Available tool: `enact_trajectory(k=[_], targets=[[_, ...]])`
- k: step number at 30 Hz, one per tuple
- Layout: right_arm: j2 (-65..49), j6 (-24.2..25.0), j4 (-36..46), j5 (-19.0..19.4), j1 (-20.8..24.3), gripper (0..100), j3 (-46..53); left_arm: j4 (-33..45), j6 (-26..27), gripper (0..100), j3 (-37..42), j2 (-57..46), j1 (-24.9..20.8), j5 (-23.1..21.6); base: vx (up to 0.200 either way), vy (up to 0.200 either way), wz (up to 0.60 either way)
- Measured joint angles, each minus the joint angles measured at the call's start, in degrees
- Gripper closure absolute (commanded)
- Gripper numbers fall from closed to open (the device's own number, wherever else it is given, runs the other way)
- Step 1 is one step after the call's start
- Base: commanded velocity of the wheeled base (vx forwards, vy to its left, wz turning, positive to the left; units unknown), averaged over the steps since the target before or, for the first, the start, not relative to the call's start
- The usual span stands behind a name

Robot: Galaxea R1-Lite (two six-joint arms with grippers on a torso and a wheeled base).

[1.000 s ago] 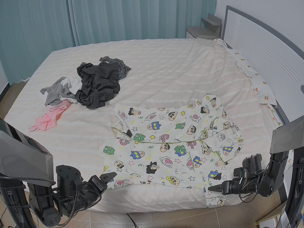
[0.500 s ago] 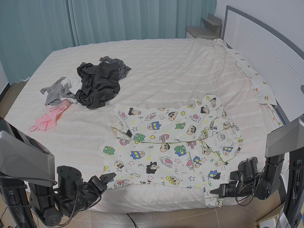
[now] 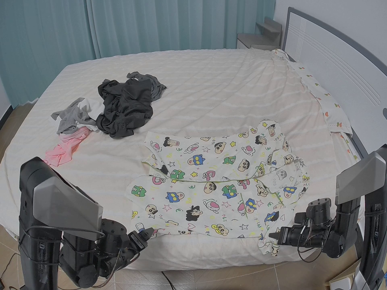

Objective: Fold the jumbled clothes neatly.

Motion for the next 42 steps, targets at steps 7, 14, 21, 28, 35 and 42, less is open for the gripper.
enact_trajectory(k=[7,14,21,28,35,42], targets=[[3.25,0.9,-5.79,0.11,0.02,100,3.34,0.0,1.48,0,-3.8,2.82,0.28,1.05,0.0,0.0,0.0],[4.35,0.98,-5.9,0.13,0.02,100,4.33,0.68,1.56,100,-6.3,3.74,0.99,2.08,0.0,0.0,0.0],[4.57,1.06,-5.9,0.13,0.02,100,4.55,2.24,1.6,100,-7.0,3.89,0.96,2.57,0.0,0.0,0.0],[4.44,1.04,-5.88,0.16,0.02,100,4.99,2.27,1.6,100,-5.97,3.74,0.91,3.25,0.0,0.0,0.0],[2.93,0.84,-5.88,0.07,-0.11,100,6.28,2.27,2.02,100,-3.72,1.55,0.94,3.4,0.0,0.0,0.0],[1.05,0.24,-5.88,0.29,-0.04,100,9.44,1.96,2.19,100,0.34,-1.0,0.96,3.21,0.0,0.0,0.0]])
